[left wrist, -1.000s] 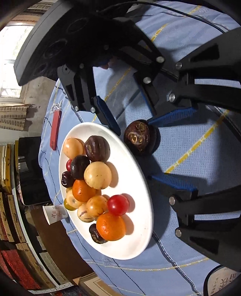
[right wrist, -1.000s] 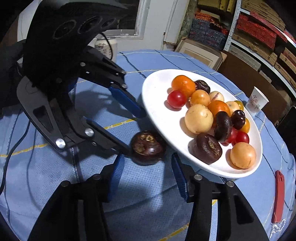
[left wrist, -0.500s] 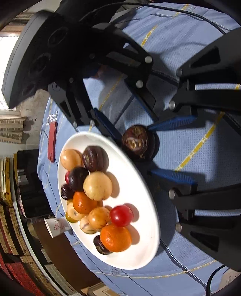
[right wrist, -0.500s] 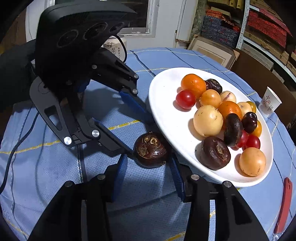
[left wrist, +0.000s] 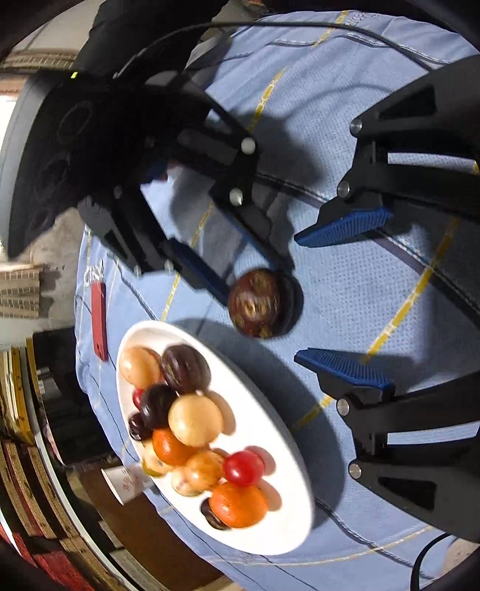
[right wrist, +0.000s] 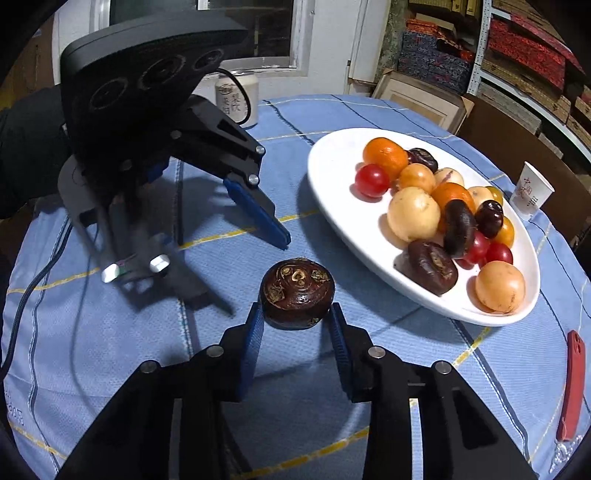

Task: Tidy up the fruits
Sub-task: 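Close the right tool on the same dark fruit beside the left tool's fingers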

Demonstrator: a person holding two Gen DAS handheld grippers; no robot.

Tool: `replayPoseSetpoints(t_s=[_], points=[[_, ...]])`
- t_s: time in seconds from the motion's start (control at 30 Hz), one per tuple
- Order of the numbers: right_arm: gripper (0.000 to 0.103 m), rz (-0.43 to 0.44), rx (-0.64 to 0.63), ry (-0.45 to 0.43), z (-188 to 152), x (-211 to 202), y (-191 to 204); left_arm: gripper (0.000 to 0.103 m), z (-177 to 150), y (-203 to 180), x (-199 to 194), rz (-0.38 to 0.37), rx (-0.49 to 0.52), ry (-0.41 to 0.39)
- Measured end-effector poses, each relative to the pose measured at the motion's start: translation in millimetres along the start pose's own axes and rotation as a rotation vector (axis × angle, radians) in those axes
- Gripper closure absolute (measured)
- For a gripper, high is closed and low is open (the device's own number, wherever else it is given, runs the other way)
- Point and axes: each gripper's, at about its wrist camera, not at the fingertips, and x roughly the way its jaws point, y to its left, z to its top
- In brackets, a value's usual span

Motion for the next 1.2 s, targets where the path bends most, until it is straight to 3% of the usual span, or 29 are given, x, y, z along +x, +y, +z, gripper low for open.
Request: replayPoseSetpoints(t_s=[0.33,0.5,0.73,0.87,1.07,1.2], points=[[0.064,-0.013,-0.002,0.002,9,6,-11,0.043,12,2,10,0.026,0.065,-0.012],[0.066,0.037,0.038,0.004,7,4,-20,0.050,10,2,6,0.008,0.070,-0.025],[0.066,0.093,0.044,0.002,1,2,-18,0.050,3,-10,1,-0.004,0.121,-0.024],[0.066,0.089,0.005,0.014,3,3,-11,0.049,0,-8,0,0.034,0.123,-0.014],[0.066,0.092,-0.010,0.018,3,3,-8,0.048,-1,-2,1,0.021,0.120,-0.018],[0.066,0.092,-0.034,0.023,7,5,-3,0.054,1,-8,2,-0.012,0.174,-0.022]])
